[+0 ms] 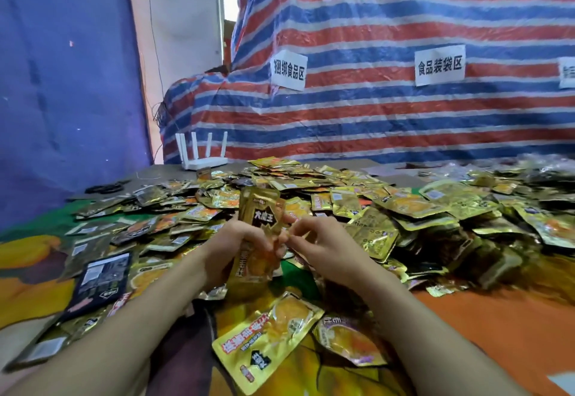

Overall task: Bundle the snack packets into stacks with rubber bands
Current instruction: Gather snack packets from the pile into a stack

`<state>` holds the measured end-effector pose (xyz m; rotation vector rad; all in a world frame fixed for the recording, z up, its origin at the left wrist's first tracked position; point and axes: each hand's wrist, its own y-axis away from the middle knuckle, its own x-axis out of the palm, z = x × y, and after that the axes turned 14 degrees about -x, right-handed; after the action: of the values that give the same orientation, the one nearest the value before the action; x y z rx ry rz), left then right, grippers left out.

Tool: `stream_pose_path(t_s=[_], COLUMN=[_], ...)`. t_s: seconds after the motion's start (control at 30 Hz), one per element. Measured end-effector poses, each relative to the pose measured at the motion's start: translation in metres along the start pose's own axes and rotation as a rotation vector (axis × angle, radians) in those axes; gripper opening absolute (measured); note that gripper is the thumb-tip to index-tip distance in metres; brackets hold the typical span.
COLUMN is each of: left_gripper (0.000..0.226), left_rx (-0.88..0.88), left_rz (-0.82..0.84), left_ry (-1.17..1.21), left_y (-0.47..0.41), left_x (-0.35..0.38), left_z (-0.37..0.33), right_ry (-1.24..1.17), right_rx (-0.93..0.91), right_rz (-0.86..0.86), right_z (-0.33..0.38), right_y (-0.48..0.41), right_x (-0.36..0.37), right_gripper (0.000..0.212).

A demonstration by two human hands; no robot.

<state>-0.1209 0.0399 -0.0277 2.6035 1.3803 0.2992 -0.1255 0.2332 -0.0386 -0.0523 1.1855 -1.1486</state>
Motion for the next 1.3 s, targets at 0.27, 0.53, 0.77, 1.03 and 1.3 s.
stream_pose_path(t_s=[0.27, 0.53, 0.77, 1.03, 1.3], left_gripper=[0.055, 0.050, 0.031, 0.023, 0.016], left_rx=[0.054, 0.115, -0.037, -0.010, 0.384], left_rz=[0.400, 0.279, 0.276, -0.293, -0.601], left_ry=[0.241, 0.462, 0.320, 0.274, 0.613], left_y=[-0.001, 0.000, 0.004, -0.007, -0.013], left_x=[-0.025, -0.018, -0.005, 0.007, 0.010], left_z=[-0.003, -0.002, -0.004, -0.002, -0.010], right_ry=[-0.385, -1.156, -1.537, -1.057, -0.952], right_rx=[0.097, 0.089, 0.085, 0.197, 0.189], right_rz=[-0.064, -0.131, -0.262, -0.390, -0.242], right_z=[0.006, 0.019, 0.017, 0.010, 0.021], right_y=[0.002, 0.000, -0.001, -0.003, 0.000], right_x=[-0.007, -0.019, -0.021, -0.001, 0.026], right_gripper=[0.015, 0.009, 0.035, 0.050, 0.075])
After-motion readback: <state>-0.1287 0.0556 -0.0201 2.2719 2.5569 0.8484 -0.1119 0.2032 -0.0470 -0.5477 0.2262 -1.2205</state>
